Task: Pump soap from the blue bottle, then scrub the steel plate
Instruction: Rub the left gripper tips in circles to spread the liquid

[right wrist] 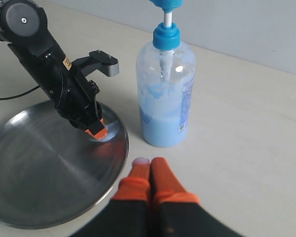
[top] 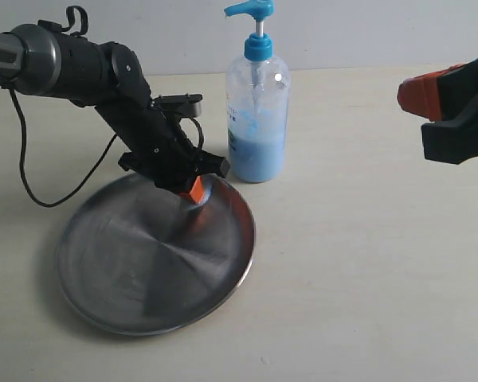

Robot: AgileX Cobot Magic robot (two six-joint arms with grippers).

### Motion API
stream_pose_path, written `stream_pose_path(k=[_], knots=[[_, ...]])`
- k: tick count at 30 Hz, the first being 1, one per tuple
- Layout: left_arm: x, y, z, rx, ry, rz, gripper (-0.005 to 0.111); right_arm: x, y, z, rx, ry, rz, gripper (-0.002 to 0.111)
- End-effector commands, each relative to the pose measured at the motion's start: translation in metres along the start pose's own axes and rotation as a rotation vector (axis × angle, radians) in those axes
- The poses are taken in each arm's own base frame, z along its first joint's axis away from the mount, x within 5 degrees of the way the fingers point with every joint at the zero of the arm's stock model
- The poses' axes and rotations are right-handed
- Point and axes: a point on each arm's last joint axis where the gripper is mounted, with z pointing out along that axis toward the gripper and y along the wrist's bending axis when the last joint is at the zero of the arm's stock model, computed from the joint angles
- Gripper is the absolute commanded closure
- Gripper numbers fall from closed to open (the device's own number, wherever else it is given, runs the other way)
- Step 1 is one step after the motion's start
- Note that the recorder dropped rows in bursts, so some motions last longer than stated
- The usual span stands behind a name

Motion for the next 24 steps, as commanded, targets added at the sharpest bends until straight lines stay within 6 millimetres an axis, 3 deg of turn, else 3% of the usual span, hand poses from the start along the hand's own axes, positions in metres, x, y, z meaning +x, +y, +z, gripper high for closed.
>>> stream_pose_path(k=[1,8,24], knots=[[-0.001,-0.010,0.004,0.002,-0.019,0.039,0.107,0.001,0.001,-0.001,-0.002,-0.006,0.004,0.108],[-0.005,-0.017,0.008,-0.013,-0.071,0.064,0.107,0.001,0.001,-0.001,-0.004,-0.007,0.009,0.108],[-0.002,-0.001,0.013,-0.164,-0.025,0.137,0.107,0.001,0.001,-0.001,-0.004,-0.007,0.009,0.108]])
